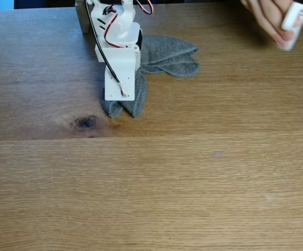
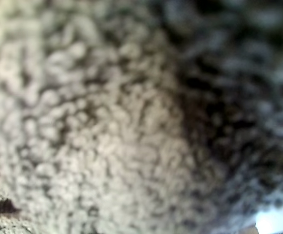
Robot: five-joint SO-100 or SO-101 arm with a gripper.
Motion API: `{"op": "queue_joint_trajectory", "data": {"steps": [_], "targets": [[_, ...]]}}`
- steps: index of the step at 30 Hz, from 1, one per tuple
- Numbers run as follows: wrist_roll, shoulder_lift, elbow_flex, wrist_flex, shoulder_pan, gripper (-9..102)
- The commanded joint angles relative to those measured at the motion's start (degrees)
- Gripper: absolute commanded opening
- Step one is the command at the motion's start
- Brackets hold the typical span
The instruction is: Clean the area in front of the robot
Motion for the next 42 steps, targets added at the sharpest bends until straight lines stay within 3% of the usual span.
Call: {"op": "queue_joint_trajectory", "data": {"steps": [1, 6, 9, 14, 19, 24, 33, 37, 42], "targets": [[-6.1, 3.9, -6.1, -28.4, 19.9, 0], [-8.9, 8.8, -5.4, -20.4, 27.2, 0], [-7.8, 10.6, -5.2, -12.9, 26.8, 0], [-1.2, 13.3, -5.1, 5.1, 19.0, 0], [7.4, 16.7, -5.1, 19.1, 3.2, 0], [10.7, 22.0, -5.7, 16.4, -12.6, 0], [8.4, 41.3, -6.0, 5.4, -27.4, 0], [11.0, 49.3, -6.0, -0.1, -29.0, 0], [12.1, 54.9, -5.4, -1.9, -24.4, 0]]}}
